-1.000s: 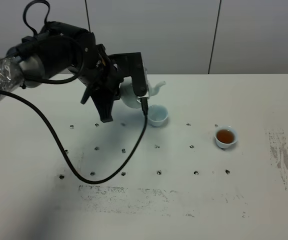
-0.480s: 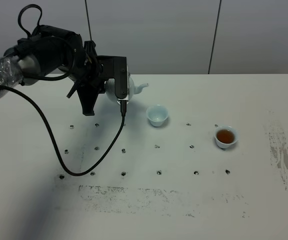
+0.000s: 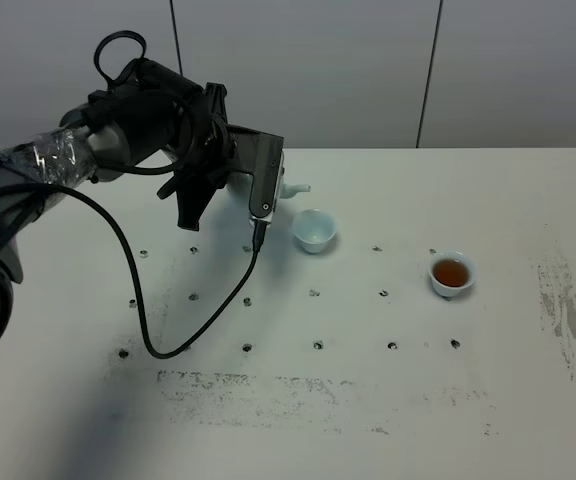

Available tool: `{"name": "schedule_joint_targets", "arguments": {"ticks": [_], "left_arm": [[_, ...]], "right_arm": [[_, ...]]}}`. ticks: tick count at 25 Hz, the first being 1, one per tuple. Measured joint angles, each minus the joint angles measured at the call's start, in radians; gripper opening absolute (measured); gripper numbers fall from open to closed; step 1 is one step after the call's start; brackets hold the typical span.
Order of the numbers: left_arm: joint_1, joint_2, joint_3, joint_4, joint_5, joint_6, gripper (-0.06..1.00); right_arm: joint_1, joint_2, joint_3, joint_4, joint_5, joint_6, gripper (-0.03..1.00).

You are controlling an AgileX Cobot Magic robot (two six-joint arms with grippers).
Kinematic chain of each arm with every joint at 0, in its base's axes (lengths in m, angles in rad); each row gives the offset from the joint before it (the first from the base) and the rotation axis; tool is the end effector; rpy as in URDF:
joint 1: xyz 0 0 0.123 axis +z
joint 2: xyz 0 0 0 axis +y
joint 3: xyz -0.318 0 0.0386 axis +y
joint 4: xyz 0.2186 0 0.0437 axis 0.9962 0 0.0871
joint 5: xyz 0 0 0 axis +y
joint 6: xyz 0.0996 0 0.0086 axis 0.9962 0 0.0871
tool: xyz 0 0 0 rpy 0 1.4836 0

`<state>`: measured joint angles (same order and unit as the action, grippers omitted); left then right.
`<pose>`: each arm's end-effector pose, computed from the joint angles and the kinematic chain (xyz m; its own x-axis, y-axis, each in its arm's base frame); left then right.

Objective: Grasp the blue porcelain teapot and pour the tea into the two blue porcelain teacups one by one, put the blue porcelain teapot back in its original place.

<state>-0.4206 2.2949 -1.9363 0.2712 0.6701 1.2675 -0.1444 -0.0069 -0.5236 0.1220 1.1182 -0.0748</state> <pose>0.4805 -0.1967 0.2211 0.2453 0.9662 0.0788 0.7529 -0.2410 0.6125 -0.0623 0.0201 0.2602 -0.4732 0.0475 -0.8797 0.0378 0.9987 0.0336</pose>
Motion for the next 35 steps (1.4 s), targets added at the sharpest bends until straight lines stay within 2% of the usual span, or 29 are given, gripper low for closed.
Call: {"name": "schedule_joint_targets", "arguments": {"ticks": [7,23,35], "left_arm": [[-0.025,0.029,0.000,0.068,-0.013,0.001,0.10],[-0.079,0.033,0.000,0.286,-0.055,-0.018,0.10],[-0.103,0.033,0.000,0.402,-0.056,-0.019,0.10]], "right_arm": [[0.000,0.000,0.000,0.000,0.000,0.000,0.40],[0.000,0.000,0.000,0.000,0.000,0.000,0.40],[0.000,0.000,0.000,0.000,0.000,0.000,0.40]]}}
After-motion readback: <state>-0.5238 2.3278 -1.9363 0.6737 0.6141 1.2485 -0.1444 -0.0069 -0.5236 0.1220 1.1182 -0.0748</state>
